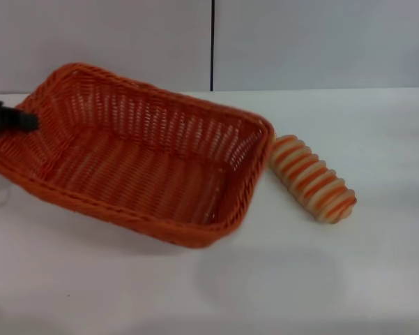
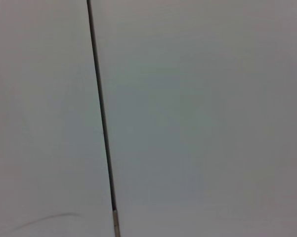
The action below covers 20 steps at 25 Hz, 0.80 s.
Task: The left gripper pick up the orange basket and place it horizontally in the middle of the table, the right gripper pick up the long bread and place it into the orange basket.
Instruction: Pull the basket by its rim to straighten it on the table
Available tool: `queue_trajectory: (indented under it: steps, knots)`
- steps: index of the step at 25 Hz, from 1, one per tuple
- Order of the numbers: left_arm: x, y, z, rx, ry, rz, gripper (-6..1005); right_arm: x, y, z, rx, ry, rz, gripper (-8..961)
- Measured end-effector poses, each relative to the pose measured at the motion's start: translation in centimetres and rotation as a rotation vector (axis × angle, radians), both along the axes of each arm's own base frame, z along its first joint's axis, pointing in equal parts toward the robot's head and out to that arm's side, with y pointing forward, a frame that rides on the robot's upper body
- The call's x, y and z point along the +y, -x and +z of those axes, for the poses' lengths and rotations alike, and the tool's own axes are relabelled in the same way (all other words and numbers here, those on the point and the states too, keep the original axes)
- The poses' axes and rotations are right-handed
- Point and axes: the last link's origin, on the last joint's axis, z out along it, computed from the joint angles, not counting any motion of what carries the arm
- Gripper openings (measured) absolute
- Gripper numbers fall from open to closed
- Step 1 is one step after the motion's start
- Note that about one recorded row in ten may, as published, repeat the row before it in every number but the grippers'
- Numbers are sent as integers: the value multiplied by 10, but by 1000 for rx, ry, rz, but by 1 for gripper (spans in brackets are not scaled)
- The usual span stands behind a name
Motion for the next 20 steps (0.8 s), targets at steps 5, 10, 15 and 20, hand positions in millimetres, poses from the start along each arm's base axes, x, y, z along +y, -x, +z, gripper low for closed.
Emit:
queue_trajectory:
  steps: [5, 10, 15, 20]
  knots:
    - [-22, 17, 1, -102, -38, 51, 181, 2, 1, 1, -11, 5, 0, 568]
    - [-38, 29, -7, -198, -51, 85, 181, 5, 2, 2, -17, 8, 4, 571]
    - [-48, 34, -15, -246, -50, 93, 181, 9, 4, 3, -28, 13, 8, 573]
    - [-52, 39, -25, -268, -63, 108, 181, 11, 5, 4, -32, 18, 8, 576]
